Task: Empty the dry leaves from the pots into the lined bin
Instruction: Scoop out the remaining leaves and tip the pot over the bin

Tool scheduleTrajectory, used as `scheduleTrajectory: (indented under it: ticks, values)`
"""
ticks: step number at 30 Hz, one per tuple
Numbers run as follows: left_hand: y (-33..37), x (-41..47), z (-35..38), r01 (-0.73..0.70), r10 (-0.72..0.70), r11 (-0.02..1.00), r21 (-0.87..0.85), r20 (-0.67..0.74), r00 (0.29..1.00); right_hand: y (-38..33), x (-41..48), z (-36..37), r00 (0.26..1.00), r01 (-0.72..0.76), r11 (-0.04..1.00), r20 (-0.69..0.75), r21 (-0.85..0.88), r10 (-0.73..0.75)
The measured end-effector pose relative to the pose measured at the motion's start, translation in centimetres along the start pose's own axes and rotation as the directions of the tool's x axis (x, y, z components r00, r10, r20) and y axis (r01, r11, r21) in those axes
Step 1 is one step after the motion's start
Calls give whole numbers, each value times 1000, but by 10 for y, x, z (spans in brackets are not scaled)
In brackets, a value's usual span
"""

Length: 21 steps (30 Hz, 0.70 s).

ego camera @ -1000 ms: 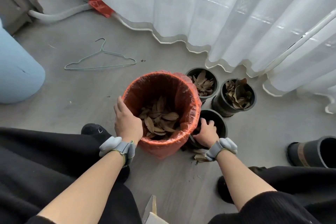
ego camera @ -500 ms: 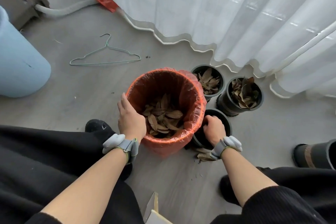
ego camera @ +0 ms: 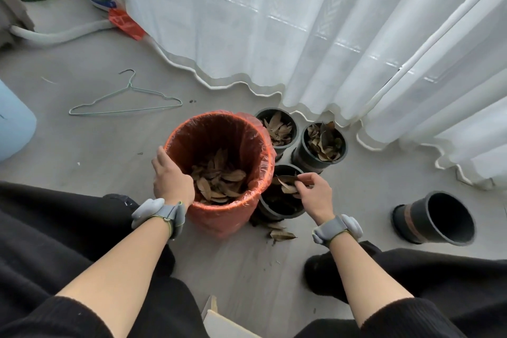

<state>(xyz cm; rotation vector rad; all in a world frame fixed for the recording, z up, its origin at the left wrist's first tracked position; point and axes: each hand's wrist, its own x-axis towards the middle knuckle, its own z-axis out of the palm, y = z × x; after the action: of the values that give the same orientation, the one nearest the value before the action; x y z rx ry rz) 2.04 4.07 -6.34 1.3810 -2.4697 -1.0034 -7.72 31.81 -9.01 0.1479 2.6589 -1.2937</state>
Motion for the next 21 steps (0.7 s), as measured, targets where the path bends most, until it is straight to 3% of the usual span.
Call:
scheduleTrajectory:
  ticks: [9, 17, 21]
  values:
    - [2, -1, -1, -13, 13, 1000, 3, 14, 1000, -19, 4, -29, 1000, 20, 991, -15, 132, -19]
    - [3, -3, -1, -17, 17, 1000, 7, 22, 1000, -98, 10, -60, 968, 235, 911, -166, 338, -188]
    - [4, -4, -2, -26, 26, 1000, -10, 11, 1000, -143, -7, -47, 931, 365, 858, -119, 361, -346]
